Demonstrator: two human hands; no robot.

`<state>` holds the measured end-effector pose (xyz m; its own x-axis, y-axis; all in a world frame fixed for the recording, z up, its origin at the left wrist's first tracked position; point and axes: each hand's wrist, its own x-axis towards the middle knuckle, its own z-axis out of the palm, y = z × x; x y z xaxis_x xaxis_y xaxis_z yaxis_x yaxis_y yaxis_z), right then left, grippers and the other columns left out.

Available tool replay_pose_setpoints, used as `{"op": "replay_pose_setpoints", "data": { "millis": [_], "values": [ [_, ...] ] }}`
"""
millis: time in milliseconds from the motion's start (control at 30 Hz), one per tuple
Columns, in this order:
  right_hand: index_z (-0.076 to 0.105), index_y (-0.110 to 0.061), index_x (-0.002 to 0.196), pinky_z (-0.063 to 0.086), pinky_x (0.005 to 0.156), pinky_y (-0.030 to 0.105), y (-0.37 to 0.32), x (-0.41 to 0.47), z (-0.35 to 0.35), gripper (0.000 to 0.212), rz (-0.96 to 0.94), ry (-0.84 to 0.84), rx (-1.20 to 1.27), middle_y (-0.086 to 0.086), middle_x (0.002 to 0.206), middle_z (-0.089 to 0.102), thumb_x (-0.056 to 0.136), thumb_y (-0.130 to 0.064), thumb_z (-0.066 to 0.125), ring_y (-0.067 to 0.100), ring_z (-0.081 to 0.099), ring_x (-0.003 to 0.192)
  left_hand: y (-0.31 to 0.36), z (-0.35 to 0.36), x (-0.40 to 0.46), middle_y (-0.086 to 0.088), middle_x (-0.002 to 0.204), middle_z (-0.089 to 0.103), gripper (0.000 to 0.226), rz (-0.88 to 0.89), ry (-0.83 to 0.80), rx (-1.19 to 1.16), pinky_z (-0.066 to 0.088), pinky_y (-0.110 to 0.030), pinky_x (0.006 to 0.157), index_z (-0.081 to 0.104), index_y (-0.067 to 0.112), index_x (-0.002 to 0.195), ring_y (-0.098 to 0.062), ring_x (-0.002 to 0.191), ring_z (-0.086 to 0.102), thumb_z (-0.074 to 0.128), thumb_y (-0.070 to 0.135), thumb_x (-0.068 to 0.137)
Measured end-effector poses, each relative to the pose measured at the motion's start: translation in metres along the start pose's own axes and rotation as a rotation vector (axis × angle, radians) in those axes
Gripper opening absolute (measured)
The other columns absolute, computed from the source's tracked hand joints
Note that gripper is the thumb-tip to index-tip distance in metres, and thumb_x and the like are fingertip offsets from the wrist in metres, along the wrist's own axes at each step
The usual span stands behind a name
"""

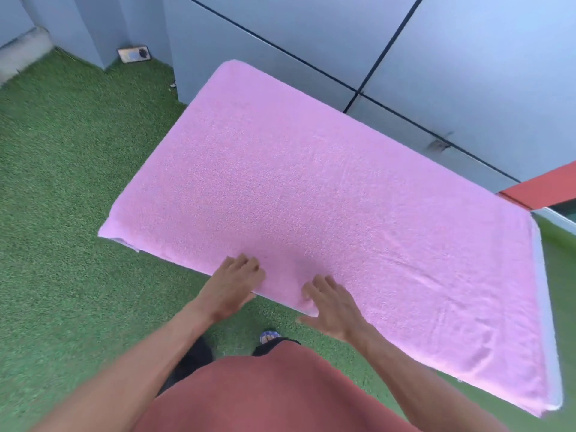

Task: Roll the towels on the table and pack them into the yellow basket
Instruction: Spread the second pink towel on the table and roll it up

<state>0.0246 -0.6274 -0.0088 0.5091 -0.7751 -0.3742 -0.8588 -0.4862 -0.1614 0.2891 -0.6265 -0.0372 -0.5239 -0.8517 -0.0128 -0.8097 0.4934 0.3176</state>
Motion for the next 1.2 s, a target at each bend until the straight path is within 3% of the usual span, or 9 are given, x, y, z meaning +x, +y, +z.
{"op": "replay_pose_setpoints", "data": {
  "millis": [133, 367, 500, 567, 667, 800, 900, 1000, 1200],
  "values": [
    [0.048, -0.021, 0.094, 0.049, 0.065, 0.028, 0.027, 0.001, 0.019, 0.019, -0.252, 0.159, -0.049, -0.005, 0.090, 0.051, 0.089, -0.034, 0.061, 0.009, 0.040, 0.079, 0.030, 0.013, 0.002, 0.000, 0.100, 0.062, 0.041, -0.075, 0.082, 0.089, 0.054, -0.034, 0.076, 0.060, 0.019, 0.097, -0.019, 0.091, 0.059, 0.077, 0.001, 0.065],
    [0.063, -0.010, 0.094, 0.053, 0.071, 0.038, 0.030, 0.008, 0.030, 0.024, -0.539, 0.190, -0.034, 0.007, 0.095, 0.061, 0.092, -0.033, 0.055, 0.024, 0.057, 0.084, 0.078, 0.029, -0.027, -0.005, 0.105, 0.068, 0.053, -0.465, 0.080, 0.103, 0.054, -0.042, 0.085, 0.066, 0.012, 0.107, -0.027, 0.096, 0.065, 0.077, -0.009, 0.060],
    [0.057, -0.018, 0.112, 0.044, 0.088, 0.038, 0.061, -0.009, 0.015, 0.030, -0.533, 0.121, 0.141, -0.001, 0.113, 0.052, 0.095, -0.040, 0.047, 0.022, 0.046, 0.107, 0.142, 0.038, -0.012, -0.008, 0.101, 0.063, 0.038, -0.621, 0.167, 0.055, 0.053, -0.044, 0.079, 0.061, 0.011, 0.106, -0.030, 0.093, 0.062, 0.072, 0.000, 0.072],
    [0.051, -0.023, 0.124, 0.039, 0.100, 0.041, 0.095, -0.018, 0.014, 0.035, -0.511, 0.171, 0.112, -0.002, 0.129, 0.044, 0.096, -0.042, 0.045, 0.022, 0.040, 0.122, 0.176, 0.047, 0.007, -0.010, 0.119, 0.059, 0.031, -0.675, 0.208, 0.030, 0.052, -0.044, 0.090, 0.056, 0.012, 0.118, -0.030, 0.109, 0.058, 0.060, 0.013, 0.087],
    [0.035, -0.027, 0.145, 0.015, 0.118, 0.043, 0.153, -0.039, 0.022, 0.050, -0.377, 0.181, 0.067, 0.002, 0.158, 0.020, 0.098, -0.046, 0.036, 0.021, 0.011, 0.148, 0.223, 0.072, 0.039, -0.013, 0.150, 0.037, 0.040, -0.627, 0.150, 0.048, 0.041, -0.047, 0.108, 0.049, 0.016, 0.133, -0.033, 0.138, 0.036, 0.033, 0.031, 0.099],
    [0.013, -0.030, 0.154, -0.006, 0.118, 0.043, 0.212, -0.086, 0.037, 0.058, -0.299, 0.123, 0.037, -0.004, 0.162, -0.011, 0.101, -0.046, 0.032, 0.011, -0.018, 0.146, 0.283, 0.110, 0.066, -0.014, 0.161, 0.006, 0.063, -0.654, 0.076, 0.030, 0.029, -0.053, 0.113, 0.023, 0.014, 0.152, -0.036, 0.147, 0.008, -0.003, 0.043, 0.102],
    [0.004, -0.033, 0.153, -0.006, 0.117, 0.044, 0.236, -0.126, 0.051, 0.058, -0.342, 0.099, 0.009, -0.007, 0.161, -0.016, 0.102, -0.047, 0.028, 0.013, -0.019, 0.146, 0.322, 0.129, 0.072, -0.014, 0.161, 0.005, 0.067, -0.807, 0.096, 0.057, 0.031, -0.053, 0.111, 0.012, 0.009, 0.153, -0.035, 0.146, 0.011, 0.014, 0.049, 0.100],
    [0.005, -0.033, 0.153, -0.007, 0.117, 0.045, 0.264, -0.155, 0.060, 0.057, -0.398, 0.097, -0.010, -0.008, 0.160, -0.016, 0.103, -0.047, 0.027, 0.013, -0.019, 0.146, 0.359, 0.137, 0.079, -0.018, 0.156, 0.022, 0.068, -0.903, 0.146, 0.083, 0.037, -0.054, 0.106, 0.029, 0.005, 0.148, -0.035, 0.142, 0.025, 0.027, 0.048, 0.096],
    [0.001, -0.037, 0.153, -0.007, 0.119, 0.050, 0.369, -0.231, 0.073, 0.057, -0.211, 0.148, 0.000, -0.008, 0.160, -0.017, 0.102, -0.052, 0.023, 0.013, -0.021, 0.146, 0.480, 0.177, 0.123, -0.017, 0.156, 0.023, 0.063, -0.818, 0.149, 0.036, 0.041, -0.054, 0.105, 0.033, 0.009, 0.147, -0.034, 0.142, 0.029, 0.026, 0.046, 0.097]
  ]
}}
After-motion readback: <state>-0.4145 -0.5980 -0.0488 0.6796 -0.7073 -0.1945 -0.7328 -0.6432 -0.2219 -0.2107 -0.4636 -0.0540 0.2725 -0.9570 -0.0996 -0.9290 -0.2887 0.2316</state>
